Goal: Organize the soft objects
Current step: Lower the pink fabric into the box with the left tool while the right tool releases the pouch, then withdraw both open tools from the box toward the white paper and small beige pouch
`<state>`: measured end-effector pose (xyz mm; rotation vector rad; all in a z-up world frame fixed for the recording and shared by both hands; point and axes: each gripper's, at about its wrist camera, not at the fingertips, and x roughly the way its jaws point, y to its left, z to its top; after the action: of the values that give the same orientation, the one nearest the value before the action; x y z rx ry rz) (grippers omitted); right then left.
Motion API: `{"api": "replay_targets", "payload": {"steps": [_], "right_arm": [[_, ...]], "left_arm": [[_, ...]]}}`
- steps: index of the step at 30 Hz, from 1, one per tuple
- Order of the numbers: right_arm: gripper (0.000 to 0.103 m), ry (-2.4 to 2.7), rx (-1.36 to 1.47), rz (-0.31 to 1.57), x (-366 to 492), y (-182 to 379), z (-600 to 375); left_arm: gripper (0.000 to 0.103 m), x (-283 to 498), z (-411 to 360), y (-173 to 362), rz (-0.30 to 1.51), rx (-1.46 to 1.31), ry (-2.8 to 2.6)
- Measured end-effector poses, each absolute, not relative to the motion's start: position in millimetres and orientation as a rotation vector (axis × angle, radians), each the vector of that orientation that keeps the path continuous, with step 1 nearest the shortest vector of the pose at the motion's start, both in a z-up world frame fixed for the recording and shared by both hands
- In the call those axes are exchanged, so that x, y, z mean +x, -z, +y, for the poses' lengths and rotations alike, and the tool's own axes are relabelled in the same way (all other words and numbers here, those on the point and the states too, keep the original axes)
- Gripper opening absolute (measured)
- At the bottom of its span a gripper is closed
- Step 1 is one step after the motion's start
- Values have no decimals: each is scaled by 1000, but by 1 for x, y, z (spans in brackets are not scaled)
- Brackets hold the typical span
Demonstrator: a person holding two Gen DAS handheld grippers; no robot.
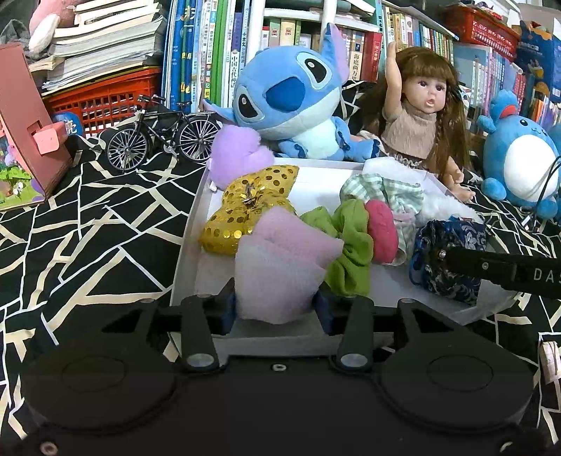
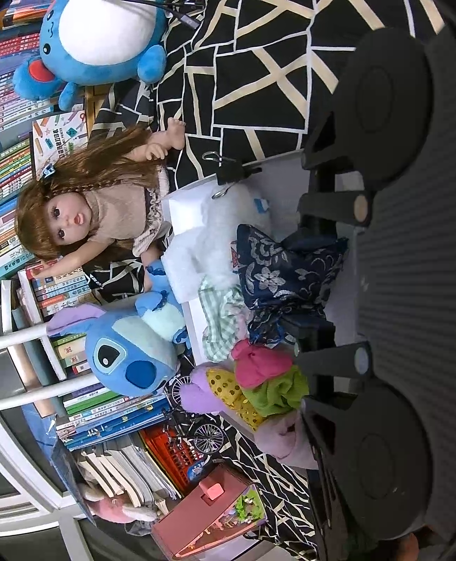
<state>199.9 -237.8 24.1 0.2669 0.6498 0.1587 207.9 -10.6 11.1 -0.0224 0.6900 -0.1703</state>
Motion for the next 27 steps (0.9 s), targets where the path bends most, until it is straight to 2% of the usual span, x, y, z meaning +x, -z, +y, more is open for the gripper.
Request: {"api": "replay_targets", "payload": {"steps": [10,13,17,20,27], "right_arm": [[46,-163,281,664,200,-21,-238],[55,-159,278,662,199,-22,-238],[61,-161,268,655,195,-23,-238],[68,-160,258,650,191,-24,-238],[75,-166,228,606,175,-34,-240]], "left_arm": [[49,206,-13,-12,690,-14,178],[55,205,-12,-12,693,-22,181],[74,200,-13,-17,679,-19,172],[76,195,-12,-21,670,-24,183],[82,179,-10,-28,656,-30,198]]}}
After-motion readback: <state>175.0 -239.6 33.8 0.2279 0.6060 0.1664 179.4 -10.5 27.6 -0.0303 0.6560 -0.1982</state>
